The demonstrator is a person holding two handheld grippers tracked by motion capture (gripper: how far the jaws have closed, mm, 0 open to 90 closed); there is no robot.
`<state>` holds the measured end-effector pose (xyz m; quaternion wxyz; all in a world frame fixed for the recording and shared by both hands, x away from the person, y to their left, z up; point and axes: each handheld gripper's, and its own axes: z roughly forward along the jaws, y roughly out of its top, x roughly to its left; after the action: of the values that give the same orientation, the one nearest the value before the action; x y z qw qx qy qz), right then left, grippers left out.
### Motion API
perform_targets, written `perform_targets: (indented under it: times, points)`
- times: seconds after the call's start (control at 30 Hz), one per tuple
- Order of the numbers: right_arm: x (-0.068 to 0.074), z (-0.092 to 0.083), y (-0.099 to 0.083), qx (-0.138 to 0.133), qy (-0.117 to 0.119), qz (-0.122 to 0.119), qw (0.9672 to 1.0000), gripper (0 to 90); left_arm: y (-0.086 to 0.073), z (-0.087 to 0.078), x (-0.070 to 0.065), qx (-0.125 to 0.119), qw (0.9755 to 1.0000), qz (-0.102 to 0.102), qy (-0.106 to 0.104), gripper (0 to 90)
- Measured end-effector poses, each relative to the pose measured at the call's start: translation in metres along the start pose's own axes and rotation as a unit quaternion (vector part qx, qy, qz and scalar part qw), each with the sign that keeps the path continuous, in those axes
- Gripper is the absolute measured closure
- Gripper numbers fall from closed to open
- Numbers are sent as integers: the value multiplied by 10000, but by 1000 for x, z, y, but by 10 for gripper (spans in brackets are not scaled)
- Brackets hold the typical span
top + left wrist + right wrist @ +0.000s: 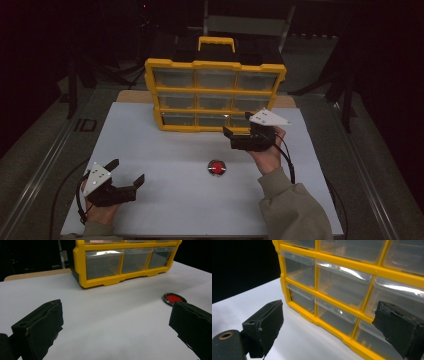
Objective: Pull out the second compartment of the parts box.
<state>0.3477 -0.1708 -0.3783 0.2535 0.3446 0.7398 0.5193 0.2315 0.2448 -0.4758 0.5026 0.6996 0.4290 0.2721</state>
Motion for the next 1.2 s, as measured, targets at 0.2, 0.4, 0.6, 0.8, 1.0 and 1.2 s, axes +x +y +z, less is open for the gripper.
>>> perform_targets:
  times: [0.2,0.4,0.6,0.8,1.0,1.2]
  points:
    - [4,13,13,-18,24,-100,9999,88,0,0,0,-8,10000,1,29,0]
    - [0,25,21,20,-63,-178,9998,88,0,0,0,16,10000,30,52,0]
    - [-1,36,23,78,-113,-201,9997,88,0,0,1,7,10000,15,79,0]
    - [4,46,29,120,-153,-404,9990,88,0,1,1,2,10000,13,86,0]
    - [8,54,34,130,-150,-603,9980,88,0,0,2,-7,9999,25,101,0]
    - [16,64,41,254,-299,-995,9943,88,0,-1,3,-53,9999,-17,125,0]
